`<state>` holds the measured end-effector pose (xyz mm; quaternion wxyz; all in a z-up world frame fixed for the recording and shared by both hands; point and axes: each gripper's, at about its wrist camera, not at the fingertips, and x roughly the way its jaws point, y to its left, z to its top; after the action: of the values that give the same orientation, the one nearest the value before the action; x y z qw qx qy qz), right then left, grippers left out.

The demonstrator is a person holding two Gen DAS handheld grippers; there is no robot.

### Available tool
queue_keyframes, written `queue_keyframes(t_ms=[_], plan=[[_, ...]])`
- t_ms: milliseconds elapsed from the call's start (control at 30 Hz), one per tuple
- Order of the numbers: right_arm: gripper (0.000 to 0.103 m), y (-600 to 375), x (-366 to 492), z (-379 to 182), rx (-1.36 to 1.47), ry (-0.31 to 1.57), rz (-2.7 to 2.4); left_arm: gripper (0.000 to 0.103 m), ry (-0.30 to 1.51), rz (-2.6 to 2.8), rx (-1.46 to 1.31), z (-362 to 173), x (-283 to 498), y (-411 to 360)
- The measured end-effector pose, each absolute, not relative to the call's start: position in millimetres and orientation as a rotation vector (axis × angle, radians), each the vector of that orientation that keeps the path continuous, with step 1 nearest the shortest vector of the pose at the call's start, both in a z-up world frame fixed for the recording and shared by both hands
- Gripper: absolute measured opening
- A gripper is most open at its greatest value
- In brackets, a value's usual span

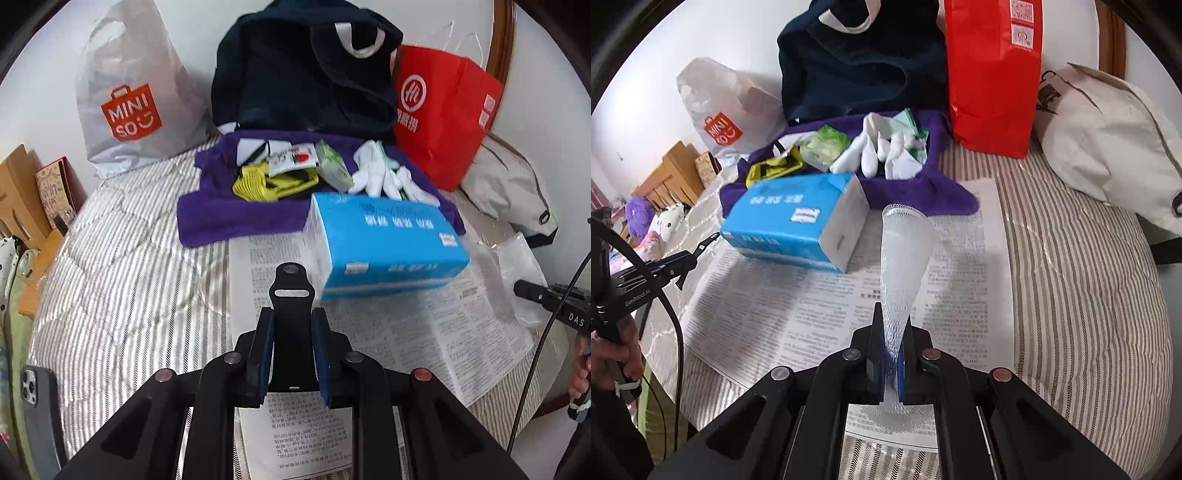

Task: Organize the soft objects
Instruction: 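Carry watch strap and mesh bag over the purple towel with both tools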

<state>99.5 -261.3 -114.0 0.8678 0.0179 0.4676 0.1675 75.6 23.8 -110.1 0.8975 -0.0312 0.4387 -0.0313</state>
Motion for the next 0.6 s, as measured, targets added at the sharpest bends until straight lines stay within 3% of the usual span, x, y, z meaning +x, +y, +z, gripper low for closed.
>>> queue_keyframes(t_ms=[600], plan=[[0.004, -250, 131, -79, 0.048, 0.919, 0.385, 0.020, 0.858, -0.070, -0.063, -77, 112, 35]])
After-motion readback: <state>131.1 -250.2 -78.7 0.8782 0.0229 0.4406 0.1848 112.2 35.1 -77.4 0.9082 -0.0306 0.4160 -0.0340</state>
